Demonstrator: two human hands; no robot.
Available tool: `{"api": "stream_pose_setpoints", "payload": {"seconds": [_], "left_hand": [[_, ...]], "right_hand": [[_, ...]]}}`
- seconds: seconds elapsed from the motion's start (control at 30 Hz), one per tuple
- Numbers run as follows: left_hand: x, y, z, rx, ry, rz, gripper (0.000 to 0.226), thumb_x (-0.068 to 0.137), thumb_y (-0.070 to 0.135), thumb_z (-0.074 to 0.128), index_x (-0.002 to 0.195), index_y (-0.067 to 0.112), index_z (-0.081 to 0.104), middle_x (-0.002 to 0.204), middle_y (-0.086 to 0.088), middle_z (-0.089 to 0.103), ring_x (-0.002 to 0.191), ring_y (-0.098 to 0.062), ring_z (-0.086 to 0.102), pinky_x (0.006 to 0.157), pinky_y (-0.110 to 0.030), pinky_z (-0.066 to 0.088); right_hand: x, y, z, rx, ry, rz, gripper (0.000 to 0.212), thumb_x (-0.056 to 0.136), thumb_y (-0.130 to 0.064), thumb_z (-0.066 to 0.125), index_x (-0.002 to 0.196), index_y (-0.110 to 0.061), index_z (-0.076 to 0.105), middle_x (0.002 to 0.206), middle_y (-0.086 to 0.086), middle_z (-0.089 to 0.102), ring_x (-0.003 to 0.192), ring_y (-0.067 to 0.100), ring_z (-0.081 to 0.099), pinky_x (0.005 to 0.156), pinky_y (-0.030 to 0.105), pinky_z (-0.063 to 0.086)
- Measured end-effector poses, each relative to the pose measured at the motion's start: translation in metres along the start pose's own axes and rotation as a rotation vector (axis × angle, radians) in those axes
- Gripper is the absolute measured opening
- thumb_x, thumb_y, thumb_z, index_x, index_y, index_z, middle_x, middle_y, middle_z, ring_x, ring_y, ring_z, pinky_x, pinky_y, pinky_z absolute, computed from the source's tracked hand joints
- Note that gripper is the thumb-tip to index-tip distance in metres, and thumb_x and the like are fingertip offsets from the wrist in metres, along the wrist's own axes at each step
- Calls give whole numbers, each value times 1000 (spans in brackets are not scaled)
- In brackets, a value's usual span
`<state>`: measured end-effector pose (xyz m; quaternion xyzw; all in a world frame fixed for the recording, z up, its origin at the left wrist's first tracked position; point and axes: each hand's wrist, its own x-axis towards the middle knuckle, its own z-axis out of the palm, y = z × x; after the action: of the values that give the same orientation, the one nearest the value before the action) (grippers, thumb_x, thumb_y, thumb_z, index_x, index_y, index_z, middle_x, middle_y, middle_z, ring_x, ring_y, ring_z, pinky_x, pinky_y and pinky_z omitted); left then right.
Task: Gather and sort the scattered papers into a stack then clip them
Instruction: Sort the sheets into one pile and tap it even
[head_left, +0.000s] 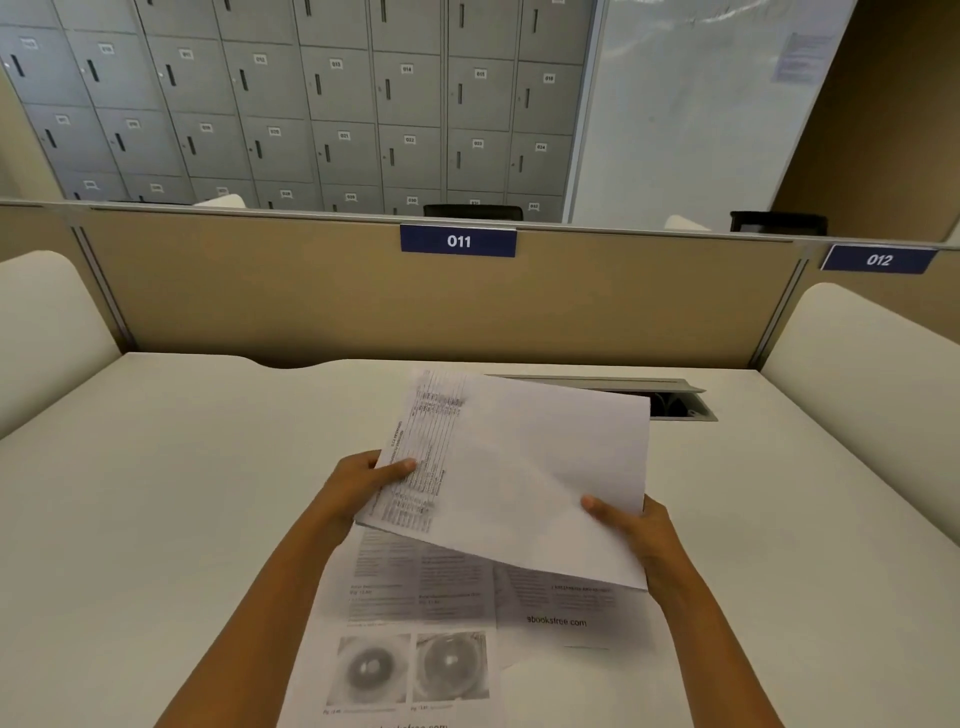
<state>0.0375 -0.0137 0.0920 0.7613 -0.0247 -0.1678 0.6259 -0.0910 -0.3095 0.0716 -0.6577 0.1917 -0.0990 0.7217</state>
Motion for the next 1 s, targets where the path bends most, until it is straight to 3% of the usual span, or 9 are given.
{"api": "stream_pose_setpoints", "payload": {"seconds": [0.2, 0.4, 0.47, 0.53, 0.63, 0.7, 0.8, 0.9, 1.0], "left_hand": [[-4, 5, -12, -84, -116, -132, 21, 85, 19, 63, 104, 10, 65, 93, -7, 74, 80, -24, 72, 62, -30, 59], [-9, 15, -19, -130, -146, -43, 30, 86, 19, 60, 114, 9, 59, 106, -12, 70, 91, -27, 70, 76, -38, 58], [-13, 19, -20, -158, -161, -32, 28, 87, 19, 59, 112, 7, 59, 107, -15, 68, 90, -28, 68, 78, -40, 57], [-18, 20, -18, -186, -219, -49, 23, 87, 18, 58, 107, 7, 61, 100, -16, 71, 85, -29, 70, 74, -41, 59], [-23, 19, -12, -243, -244, -98, 21, 87, 15, 57, 106, 6, 61, 88, -13, 74, 74, -27, 72, 60, -37, 60], [-24, 17, -8, -314, -187, -124, 23, 87, 11, 57, 108, 3, 60, 83, -13, 74, 69, -27, 72, 55, -36, 59], [-24, 14, 0, -458, -48, -135, 21, 87, 9, 59, 107, 3, 59, 83, -14, 72, 64, -26, 72, 51, -36, 59], [-25, 12, 16, -636, 106, -82, 24, 86, 6, 59, 109, 2, 59, 94, -11, 69, 75, -25, 69, 62, -37, 59], [-31, 14, 42, -741, 238, -51, 33, 87, 5, 58, 119, 3, 55, 89, -5, 66, 79, -20, 63, 61, -31, 58]], "right_hand": [[-2, 1, -5, 43, -11, 27, 77, 30, -43, 90, 98, -17, 65, 91, 5, 75, 83, 24, 72, 66, 31, 56], [-5, -29, -17, -117, -177, -1, 62, 54, -34, 84, 109, -14, 63, 95, 5, 75, 85, 23, 72, 67, 29, 57], [-4, -40, -21, -199, -237, 10, 66, 50, -41, 85, 108, -16, 63, 93, 4, 75, 83, 23, 72, 66, 29, 57], [-2, -50, -22, -262, -285, 31, 67, 48, -43, 84, 105, -17, 63, 90, 4, 75, 80, 23, 72, 64, 28, 56], [2, -62, -22, -310, -312, 60, 45, 70, -29, 79, 108, -15, 62, 90, 5, 75, 76, 21, 72, 63, 29, 56], [3, -67, -22, -237, -290, 86, 33, 81, -22, 68, 111, -13, 61, 89, 5, 74, 72, 20, 72, 58, 26, 55], [9, -64, -25, 115, -104, 111, 29, 85, -28, 60, 110, -14, 63, 99, 7, 68, 85, 20, 64, 57, 25, 58], [9, -54, -13, 468, -23, 128, 48, 84, -46, 53, 117, -12, 57, 114, 10, 63, 101, 23, 63, 67, 30, 60], [0, -48, 27, 461, -118, 173, 59, 76, -49, 59, 122, -13, 55, 115, 9, 65, 100, 24, 65, 76, 35, 59]]}}
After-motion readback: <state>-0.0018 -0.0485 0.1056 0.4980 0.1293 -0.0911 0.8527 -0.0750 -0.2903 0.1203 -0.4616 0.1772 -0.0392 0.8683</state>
